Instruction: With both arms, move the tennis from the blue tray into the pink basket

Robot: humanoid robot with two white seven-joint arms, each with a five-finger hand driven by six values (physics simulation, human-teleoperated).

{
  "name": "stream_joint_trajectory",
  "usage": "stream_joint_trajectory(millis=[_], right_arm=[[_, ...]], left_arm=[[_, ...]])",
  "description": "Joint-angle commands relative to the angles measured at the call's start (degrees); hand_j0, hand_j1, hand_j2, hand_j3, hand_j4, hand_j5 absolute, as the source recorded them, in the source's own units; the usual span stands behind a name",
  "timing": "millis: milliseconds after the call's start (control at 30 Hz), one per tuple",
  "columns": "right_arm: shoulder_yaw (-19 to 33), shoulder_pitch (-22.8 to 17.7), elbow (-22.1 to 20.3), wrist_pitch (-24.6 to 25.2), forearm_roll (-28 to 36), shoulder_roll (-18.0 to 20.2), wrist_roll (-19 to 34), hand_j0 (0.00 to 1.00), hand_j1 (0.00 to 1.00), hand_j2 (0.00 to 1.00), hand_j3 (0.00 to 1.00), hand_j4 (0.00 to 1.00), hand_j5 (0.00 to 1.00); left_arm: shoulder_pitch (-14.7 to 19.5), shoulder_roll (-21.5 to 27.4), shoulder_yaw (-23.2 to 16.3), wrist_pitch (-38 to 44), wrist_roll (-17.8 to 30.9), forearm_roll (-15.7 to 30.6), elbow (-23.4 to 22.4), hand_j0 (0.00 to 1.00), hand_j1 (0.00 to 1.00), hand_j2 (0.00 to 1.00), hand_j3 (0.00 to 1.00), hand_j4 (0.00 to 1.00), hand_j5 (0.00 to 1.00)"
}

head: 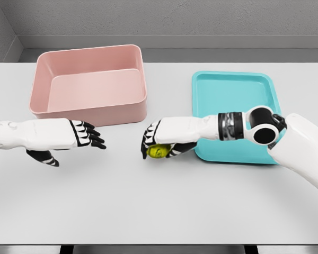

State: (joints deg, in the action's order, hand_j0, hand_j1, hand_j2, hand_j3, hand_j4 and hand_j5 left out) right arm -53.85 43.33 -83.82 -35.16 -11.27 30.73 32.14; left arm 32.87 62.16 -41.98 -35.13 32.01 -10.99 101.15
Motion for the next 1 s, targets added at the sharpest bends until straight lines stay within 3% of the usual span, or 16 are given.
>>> stream_joint_trajectory(millis=[0,100,400,533,633,667,967], right_arm=[[-0.6,0.1,0.9,0.2,0.4,-0.6,0.0,0.59,0.59,0.59,0.59,0.59,0.59],[-0.9,0.0,1.6,0.2,-0.2,-1.2,-0.1,0.59,0.59,0.59,0.59,0.59,0.59],[-3.0,-0.1,1.7,0.2,-0.3,-1.9,-0.1,0.59,0.59,0.59,0.59,0.59,0.59],[-3.0,-0.1,1.7,0.2,-0.3,-2.2,-0.1,0.59,0.59,0.59,0.59,0.59,0.59],[-3.0,-0.1,1.7,0.2,-0.3,-2.2,-0.1,0.77,0.77,0.77,0.77,0.77,0.77],[-2.9,-0.2,1.7,0.2,-0.3,-2.2,-0.5,1.0,1.0,1.0,1.0,1.0,1.0],[-2.2,0.4,1.6,0.2,-0.3,-1.4,-0.5,1.0,1.0,1.0,1.0,1.0,1.0]], left_arm=[[0.0,-1.6,0.0,0.1,0.7,0.4,0.0,1.0,1.0,1.0,1.0,1.0,1.0],[1.0,-4.1,0.0,0.1,0.6,0.6,-0.1,1.0,1.0,1.0,1.0,1.0,1.0],[1.0,-4.2,0.0,0.1,0.6,0.7,-0.1,1.0,1.0,1.0,1.0,1.0,1.0],[0.9,-4.1,-2.1,0.1,0.7,4.4,0.0,1.0,1.0,1.0,1.0,1.0,1.0],[1.0,-3.7,-2.1,0.1,0.6,6.0,-0.1,1.0,1.0,1.0,1.0,1.0,1.0],[1.0,-3.7,-2.1,0.1,0.6,6.0,-0.1,1.0,1.0,1.0,1.0,1.0,1.0],[1.2,-3.8,-2.1,0.1,0.5,5.8,-0.1,1.0,1.0,1.0,1.0,1.0,1.0]])
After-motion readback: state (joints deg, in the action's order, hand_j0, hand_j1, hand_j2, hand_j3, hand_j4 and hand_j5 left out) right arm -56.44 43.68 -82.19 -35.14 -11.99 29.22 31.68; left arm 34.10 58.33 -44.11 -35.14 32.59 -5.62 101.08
